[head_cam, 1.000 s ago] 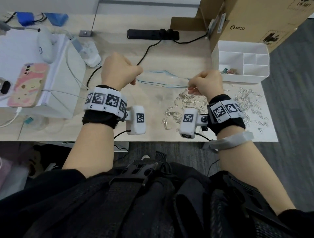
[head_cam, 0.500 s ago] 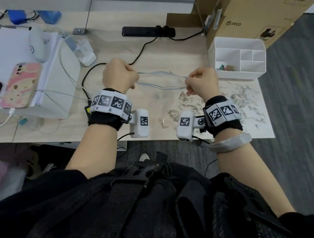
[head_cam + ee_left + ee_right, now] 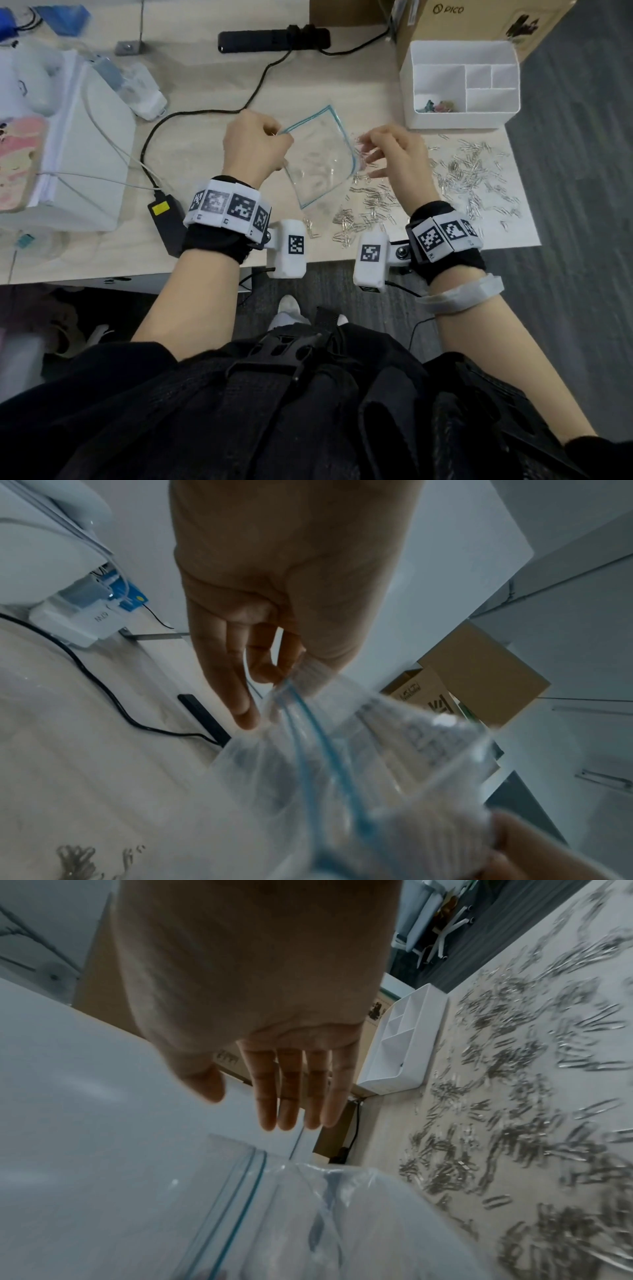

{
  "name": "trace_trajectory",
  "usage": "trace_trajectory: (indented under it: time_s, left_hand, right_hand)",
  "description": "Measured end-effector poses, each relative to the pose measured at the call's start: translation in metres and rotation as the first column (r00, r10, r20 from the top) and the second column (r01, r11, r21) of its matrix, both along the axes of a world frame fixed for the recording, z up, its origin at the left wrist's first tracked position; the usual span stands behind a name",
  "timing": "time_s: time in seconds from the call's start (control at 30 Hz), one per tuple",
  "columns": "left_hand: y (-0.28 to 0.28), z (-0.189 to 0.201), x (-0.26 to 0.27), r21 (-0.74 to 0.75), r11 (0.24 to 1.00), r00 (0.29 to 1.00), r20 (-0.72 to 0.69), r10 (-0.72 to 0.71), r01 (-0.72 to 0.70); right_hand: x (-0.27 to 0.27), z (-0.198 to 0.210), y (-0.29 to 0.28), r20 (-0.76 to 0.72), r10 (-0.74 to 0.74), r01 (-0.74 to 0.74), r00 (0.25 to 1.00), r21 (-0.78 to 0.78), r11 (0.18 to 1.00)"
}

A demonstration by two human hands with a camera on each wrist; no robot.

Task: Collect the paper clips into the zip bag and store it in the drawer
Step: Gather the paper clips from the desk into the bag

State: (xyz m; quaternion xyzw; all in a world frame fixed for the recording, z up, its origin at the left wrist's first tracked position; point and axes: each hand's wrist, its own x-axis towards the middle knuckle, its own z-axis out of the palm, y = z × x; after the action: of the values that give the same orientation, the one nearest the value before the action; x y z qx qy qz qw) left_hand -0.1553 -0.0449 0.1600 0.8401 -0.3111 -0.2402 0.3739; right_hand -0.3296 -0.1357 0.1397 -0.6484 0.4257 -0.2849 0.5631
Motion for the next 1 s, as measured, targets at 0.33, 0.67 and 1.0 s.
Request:
trace_trajectory:
  time_s: [0.33, 0.67, 1.0]
  left_hand:
    - [-0.021, -0.014, -0.051, 0.020, 0.977, 0.975, -0.068, -0.212, 0.214]
    - [-0.015, -0.044, -0.059, 0.063, 0.830, 0.829, -0.137, -0.543, 0.554]
    - [0.000, -0.069, -0.062, 0.071, 0.758, 0.757, -0.173, -0.631, 0.648]
  right_hand:
    - [-0.061, -0.047, 0.027, -0.318, 0.324, -0.334, 0.891, 0.024, 0.942]
    - [-0.059, -0.072, 0.082, -0.086, -0.123, 0.117, 0.989, -0.071, 0.991]
    - [-0.064, -0.086, 0.141, -0.168, -0.405, 0.387, 0.899, -0.133, 0.913]
